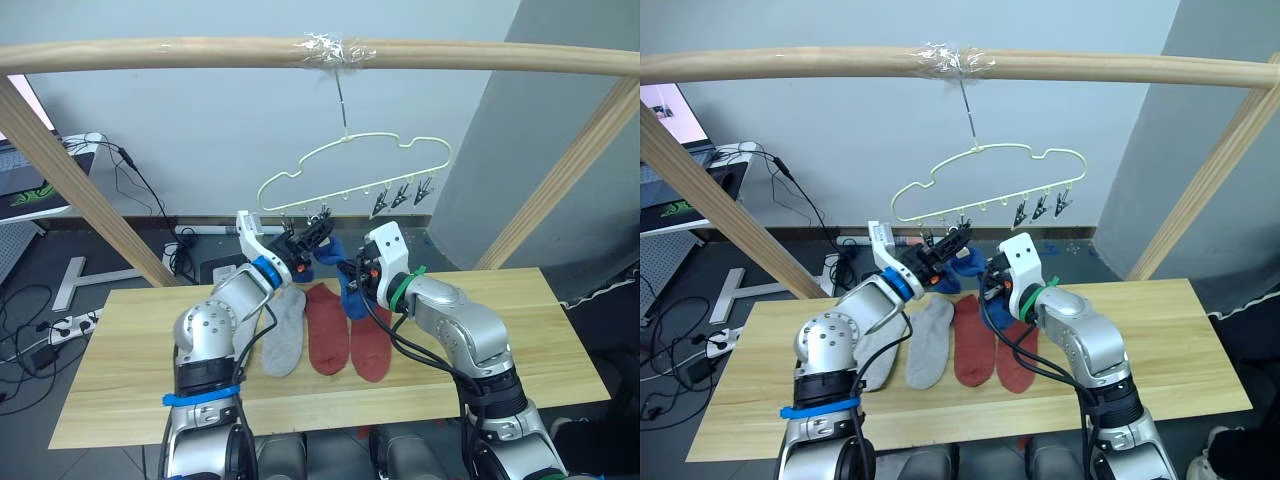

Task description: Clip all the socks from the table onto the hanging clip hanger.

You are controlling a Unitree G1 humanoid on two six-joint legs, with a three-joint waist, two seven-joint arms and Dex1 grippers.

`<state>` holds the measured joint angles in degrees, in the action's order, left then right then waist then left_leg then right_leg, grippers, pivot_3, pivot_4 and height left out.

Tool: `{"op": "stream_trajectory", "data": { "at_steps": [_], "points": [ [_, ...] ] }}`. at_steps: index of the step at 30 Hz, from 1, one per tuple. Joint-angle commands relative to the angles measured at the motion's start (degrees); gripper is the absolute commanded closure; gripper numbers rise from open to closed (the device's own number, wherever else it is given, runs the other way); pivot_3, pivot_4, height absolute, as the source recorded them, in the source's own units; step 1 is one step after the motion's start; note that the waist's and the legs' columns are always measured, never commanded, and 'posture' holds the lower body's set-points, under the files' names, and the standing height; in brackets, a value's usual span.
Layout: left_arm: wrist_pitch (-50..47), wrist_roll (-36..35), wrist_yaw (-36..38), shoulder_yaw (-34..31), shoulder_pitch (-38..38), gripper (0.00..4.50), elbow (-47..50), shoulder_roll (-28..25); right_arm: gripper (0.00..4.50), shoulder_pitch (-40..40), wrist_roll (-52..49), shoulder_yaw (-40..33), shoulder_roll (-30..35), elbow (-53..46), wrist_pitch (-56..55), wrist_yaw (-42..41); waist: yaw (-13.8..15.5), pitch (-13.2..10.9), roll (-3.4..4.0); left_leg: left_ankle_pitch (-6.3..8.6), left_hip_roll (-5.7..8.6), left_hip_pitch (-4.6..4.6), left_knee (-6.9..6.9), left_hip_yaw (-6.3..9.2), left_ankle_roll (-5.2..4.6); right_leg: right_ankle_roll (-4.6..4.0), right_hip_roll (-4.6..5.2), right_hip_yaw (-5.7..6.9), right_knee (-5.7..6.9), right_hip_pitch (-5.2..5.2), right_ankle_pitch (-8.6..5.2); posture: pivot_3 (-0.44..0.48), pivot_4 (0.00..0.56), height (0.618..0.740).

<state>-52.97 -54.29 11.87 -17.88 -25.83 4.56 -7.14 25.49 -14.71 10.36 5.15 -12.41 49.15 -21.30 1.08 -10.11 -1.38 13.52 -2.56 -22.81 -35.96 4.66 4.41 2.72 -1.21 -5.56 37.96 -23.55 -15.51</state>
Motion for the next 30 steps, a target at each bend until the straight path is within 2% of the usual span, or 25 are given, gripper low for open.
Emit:
{"op": "stream_trajectory", "data": {
  "at_steps": [1,4,9,14,18,22,23,28,30],
  "points": [
    [-5.17,-6.40,0.11,-3.05,2.79,0.07,6.77,-4.79,4.50,0.61,-0.20,0.25,-0.28,0.34,-2.10,-0.31,-0.08,-0.03,0.00,0.00,-0.01,0.01,0.01,0.00,0.00,0.00,0.00,0.00,0.01,-0.01,0.00,0.182,0.169,0.740],
    [-8.26,-10.17,-0.20,-4.85,5.26,0.07,9.61,-9.28,4.50,1.23,-1.51,-0.19,-1.81,1.64,-2.12,-0.51,0.11,-0.15,-0.01,0.00,-0.03,0.00,0.03,0.02,0.00,-0.01,0.00,0.03,0.02,-0.03,-0.01,0.193,0.166,0.740],
    [-9.11,-12.61,-0.56,-6.34,6.45,0.07,11.27,-13.66,4.50,1.62,-4.73,-0.07,-4.16,3.57,0.12,-2.90,0.56,-0.25,-0.02,0.00,-0.01,-0.03,-0.01,0.03,0.00,-0.01,0.02,0.04,0.00,-0.02,-0.01,0.214,0.159,0.740],
    [-7.23,-11.08,2.01,-4.58,7.34,0.00,13.51,-16.98,3.10,1.83,-9.35,-3.96,-7.93,5.08,3.93,-2.05,0.57,-0.25,-0.01,0.00,-0.02,-0.02,0.01,0.03,0.00,-0.02,0.02,0.05,0.01,-0.03,-0.01,0.224,0.156,0.740],
    [-5.27,-8.68,4.33,-2.26,8.26,0.00,16.19,-18.81,1.64,0.99,-8.29,-3.11,-5.56,4.86,3.87,-2.39,0.67,-0.25,-0.01,0.00,0.00,-0.05,0.01,0.02,0.01,-0.03,0.05,0.05,-0.03,-0.04,-0.01,0.226,0.153,0.740],
    [-1.21,-3.47,7.94,2.51,10.63,0.00,19.68,-20.28,0.24,-2.75,-7.37,-1.30,0.15,1.20,3.11,-4.30,0.71,-0.26,0.00,0.01,0.01,-0.05,0.06,0.00,0.02,-0.04,0.06,0.04,-0.07,-0.04,-0.01,0.216,0.155,0.740],
    [0.66,-0.98,8.87,4.47,11.27,0.00,20.66,-20.61,0.03,-3.51,-6.97,-1.21,1.42,0.20,2.73,-4.24,0.72,-0.26,0.00,0.01,0.01,-0.05,0.08,0.00,0.02,-0.04,0.07,0.04,-0.09,-0.04,-0.02,0.216,0.155,0.740],
    [14.23,15.04,10.75,15.30,12.42,0.00,21.15,-19.02,0.03,-5.92,-3.39,-0.81,9.16,-6.49,-2.85,-4.55,0.70,-0.33,0.06,0.01,0.02,-0.10,0.07,-0.07,0.03,-0.04,0.07,-0.03,-0.14,-0.10,-0.02,0.202,0.158,0.740],
    [19.78,19.64,9.79,17.97,11.41,0.39,18.43,-15.43,0.00,-6.45,-3.23,-1.58,11.51,-9.33,-4.20,-4.95,0.71,-0.33,0.06,0.01,0.02,-0.09,0.06,-0.07,0.03,-0.04,0.06,-0.02,-0.13,-0.10,-0.02,0.192,0.159,0.740]
  ]
}}
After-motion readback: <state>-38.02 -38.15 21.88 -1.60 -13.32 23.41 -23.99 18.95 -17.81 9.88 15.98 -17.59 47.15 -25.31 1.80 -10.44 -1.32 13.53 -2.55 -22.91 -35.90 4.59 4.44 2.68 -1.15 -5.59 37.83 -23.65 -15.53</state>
